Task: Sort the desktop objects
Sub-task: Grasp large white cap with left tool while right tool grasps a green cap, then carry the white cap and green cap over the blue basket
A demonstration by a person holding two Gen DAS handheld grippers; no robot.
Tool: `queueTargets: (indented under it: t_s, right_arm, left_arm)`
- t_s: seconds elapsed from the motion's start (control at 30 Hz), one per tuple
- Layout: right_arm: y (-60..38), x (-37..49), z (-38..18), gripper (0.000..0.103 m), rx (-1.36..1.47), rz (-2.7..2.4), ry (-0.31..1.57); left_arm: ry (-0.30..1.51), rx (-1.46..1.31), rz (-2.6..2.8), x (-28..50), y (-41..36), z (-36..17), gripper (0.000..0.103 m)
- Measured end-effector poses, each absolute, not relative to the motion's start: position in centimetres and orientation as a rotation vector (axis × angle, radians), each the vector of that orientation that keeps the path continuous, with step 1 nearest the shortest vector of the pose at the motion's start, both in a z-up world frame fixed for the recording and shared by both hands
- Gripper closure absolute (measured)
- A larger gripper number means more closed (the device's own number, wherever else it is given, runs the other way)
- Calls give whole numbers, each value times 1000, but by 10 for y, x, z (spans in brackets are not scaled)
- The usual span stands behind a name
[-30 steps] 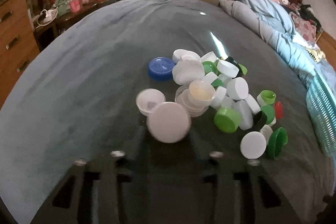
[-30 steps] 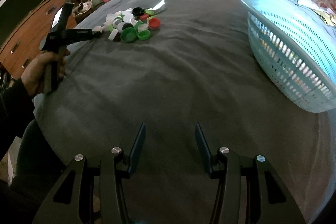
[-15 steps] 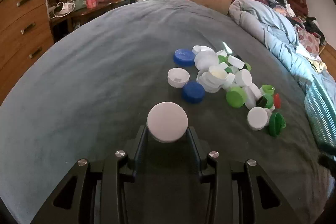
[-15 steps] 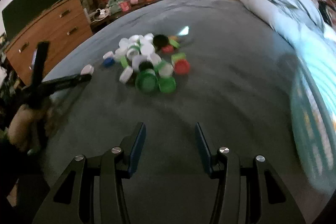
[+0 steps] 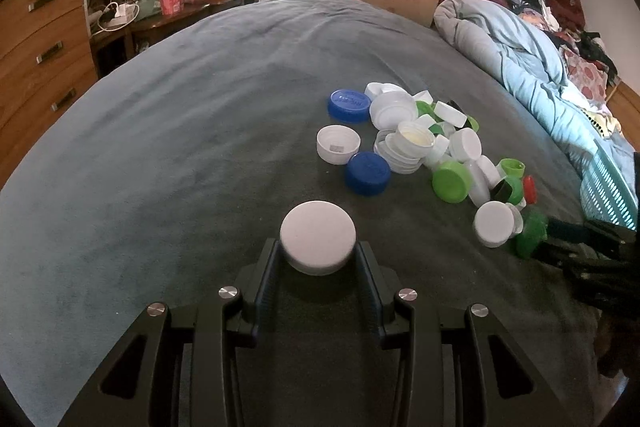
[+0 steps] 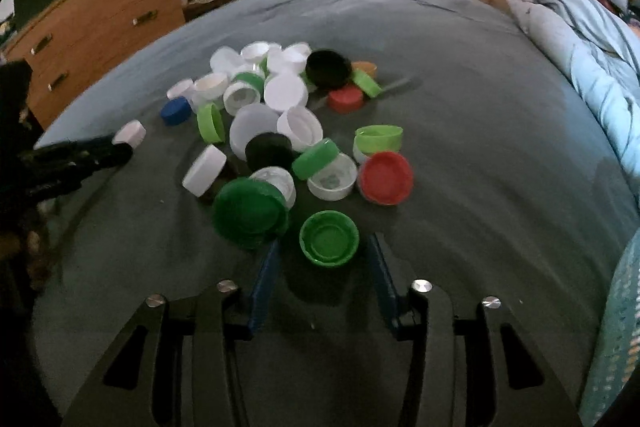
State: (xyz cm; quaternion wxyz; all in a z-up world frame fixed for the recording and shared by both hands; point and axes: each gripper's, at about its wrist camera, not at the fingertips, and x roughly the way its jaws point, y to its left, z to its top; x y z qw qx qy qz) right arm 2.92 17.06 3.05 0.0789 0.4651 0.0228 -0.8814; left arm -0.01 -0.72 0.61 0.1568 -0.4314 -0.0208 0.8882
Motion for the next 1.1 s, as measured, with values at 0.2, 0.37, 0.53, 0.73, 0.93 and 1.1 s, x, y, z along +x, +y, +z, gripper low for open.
queueTargets:
  t_s: [0.2,0.37,0.53,0.73,0.93,1.1]
  right_arm:
    - [168,38,39,78,1404,-2673,13]
    - [167,78,67,78,1352,-2693,-102]
    - [155,125,82,78,1323,-2690,-110]
    - [154,168,76,78,1371,-2687,-188]
    - [160,192,87,78,1361,-2722,-197]
    - [155,209,99,77,1327,-2745,-178]
  left_arm:
    - [-70,-1234,2540,0,-7,6,62]
    - [-61,-1208,2574,12,-9,16,63]
    - [39,-1157,2625,39,-3,27,63]
    - [-46,-1216,2580,59,-8,21,64]
    - [-72,-1200,2584,76,-12,38,64]
    - [-36,-1152,2637,102,-6,61,64]
